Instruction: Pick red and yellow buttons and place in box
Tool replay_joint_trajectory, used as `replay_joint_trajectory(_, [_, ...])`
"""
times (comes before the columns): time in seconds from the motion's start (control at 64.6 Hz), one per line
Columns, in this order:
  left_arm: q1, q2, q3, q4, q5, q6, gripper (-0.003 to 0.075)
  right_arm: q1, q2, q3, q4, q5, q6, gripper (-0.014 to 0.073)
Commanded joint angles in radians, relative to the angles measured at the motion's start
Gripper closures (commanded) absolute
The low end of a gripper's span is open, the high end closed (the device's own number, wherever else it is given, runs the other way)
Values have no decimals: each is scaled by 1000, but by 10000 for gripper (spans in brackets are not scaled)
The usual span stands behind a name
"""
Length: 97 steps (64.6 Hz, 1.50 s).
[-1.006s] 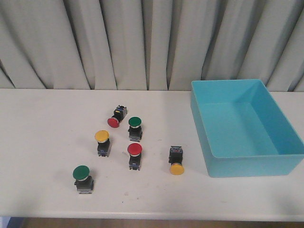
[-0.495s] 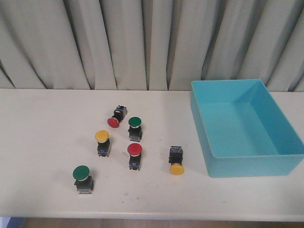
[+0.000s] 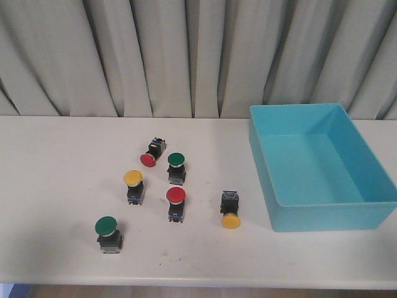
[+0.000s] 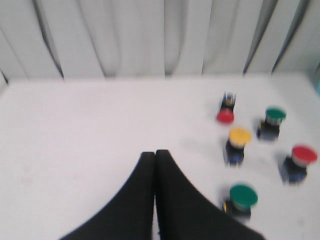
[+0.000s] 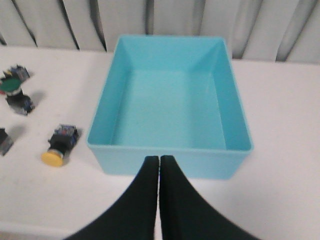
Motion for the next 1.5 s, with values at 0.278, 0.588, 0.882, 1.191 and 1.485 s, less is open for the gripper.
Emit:
replay_joint_trajectory(0.278, [-2,118,-31,-6,-14,-10,724,-6,107,-33,-5,-37,-6,591])
replay_joint_trajectory(0.588, [-2,118,-31,71,-62,-11,521,-6,107,-33,-48,4,-6,318])
replay_joint_trajectory(0.882, [-2,118,-31,70,-74,-5,145,-6,107,-33,-48,8,-6,-8])
replay_joint_trajectory(1.191, [-44,184,-85,-128,-44,312,147,-6,107,-33,-48,8,-6,35])
replay_joint_trajectory(1.485, [-210,427,-228,-421,26,764,162,-6,107,-33,-46,8,-6,68])
